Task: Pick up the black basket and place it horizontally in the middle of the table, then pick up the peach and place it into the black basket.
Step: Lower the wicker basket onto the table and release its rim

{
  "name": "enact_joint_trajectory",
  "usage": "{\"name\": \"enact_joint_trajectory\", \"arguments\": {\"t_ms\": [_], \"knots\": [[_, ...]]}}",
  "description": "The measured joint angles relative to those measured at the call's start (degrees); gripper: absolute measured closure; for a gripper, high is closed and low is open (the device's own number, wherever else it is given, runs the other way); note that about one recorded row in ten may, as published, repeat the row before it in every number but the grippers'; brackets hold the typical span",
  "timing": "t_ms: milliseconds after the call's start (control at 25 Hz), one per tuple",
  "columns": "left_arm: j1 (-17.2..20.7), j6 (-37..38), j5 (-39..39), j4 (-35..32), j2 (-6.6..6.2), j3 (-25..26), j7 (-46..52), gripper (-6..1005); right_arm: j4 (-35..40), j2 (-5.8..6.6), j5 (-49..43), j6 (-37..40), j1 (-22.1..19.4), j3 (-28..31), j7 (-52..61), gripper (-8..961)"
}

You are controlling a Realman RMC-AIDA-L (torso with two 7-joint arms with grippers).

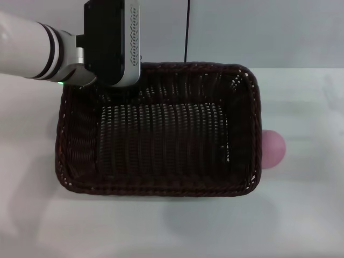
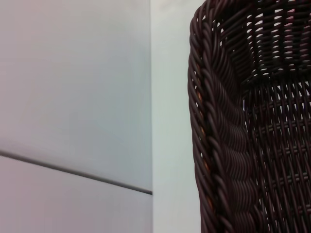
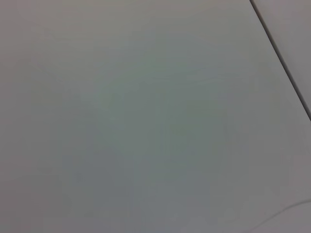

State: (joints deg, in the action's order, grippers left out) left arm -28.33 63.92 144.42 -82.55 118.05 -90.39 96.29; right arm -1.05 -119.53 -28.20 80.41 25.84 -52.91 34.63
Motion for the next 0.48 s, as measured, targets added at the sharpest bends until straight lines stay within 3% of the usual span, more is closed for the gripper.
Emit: {"name": "enact_joint_trajectory", "arguments": {"t_ms": [480], "knots": [[0.71,1.72,1.41,0.09,-0.22,-0.45,0.56,669,-0.01,0.00,-0.22,-0.04,0.00,0.00,0.00,312]]}}
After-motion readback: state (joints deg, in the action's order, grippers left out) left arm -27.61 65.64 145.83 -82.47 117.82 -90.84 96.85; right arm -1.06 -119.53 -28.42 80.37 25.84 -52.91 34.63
